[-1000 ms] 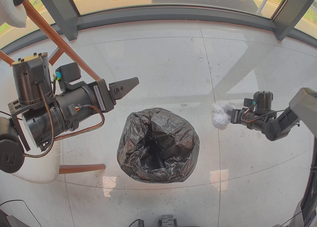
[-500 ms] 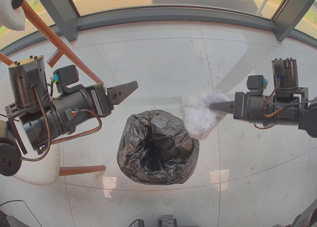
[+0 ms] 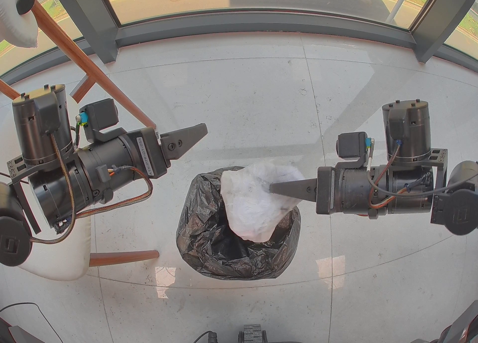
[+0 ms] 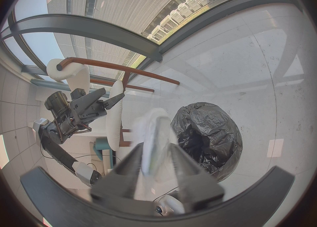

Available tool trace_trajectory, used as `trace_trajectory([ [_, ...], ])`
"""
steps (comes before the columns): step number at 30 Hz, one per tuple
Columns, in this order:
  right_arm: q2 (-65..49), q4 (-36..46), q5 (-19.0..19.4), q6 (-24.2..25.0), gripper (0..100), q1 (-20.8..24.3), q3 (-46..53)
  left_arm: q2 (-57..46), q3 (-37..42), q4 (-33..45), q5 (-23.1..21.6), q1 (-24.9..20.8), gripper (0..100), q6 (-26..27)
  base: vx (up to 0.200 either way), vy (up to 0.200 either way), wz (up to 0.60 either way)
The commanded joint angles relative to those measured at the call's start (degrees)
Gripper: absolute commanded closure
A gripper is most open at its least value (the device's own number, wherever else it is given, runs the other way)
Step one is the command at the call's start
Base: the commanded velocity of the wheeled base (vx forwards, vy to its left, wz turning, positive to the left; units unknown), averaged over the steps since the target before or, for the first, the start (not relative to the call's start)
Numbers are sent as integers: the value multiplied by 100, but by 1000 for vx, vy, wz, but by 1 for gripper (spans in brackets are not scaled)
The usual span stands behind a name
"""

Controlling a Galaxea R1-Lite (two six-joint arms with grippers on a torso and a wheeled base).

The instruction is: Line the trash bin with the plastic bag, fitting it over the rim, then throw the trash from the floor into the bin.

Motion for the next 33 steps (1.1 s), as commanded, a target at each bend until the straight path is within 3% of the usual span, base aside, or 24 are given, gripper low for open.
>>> trace_trajectory([
  [1,171,-261,-21,31,0,39,117,2,-20,-3,5,12,0,3,0,0,0],
  [9,-453,-226,-39,550,0,-172,161,-51,15,-3,5,21,0,12,0,0,0],
  [14,-1270,-226,-188,875,0,-717,662,-182,24,-3,13,47,0,47,0,0,0],
  [19,-2193,-234,-874,550,0,-1780,1277,-508,120,-3,22,214,0,91,0,0,0],
  [23,-3151,-234,-1472,330,0,-2580,1962,-956,472,-3,13,715,0,109,0,0,0],
  [28,-4381,-234,-1770,58,0,-3266,2850,-1685,955,6,5,1656,0,294,0,0,0],
  [30,-4592,-234,-1806,-56,0,-3380,3008,-1861,1061,14,5,1796,0,337,0,0,0],
  [33,-5708,-226,-1797,-786,0,-3758,3843,-2652,1694,58,5,2253,0,417,0,0,0],
])
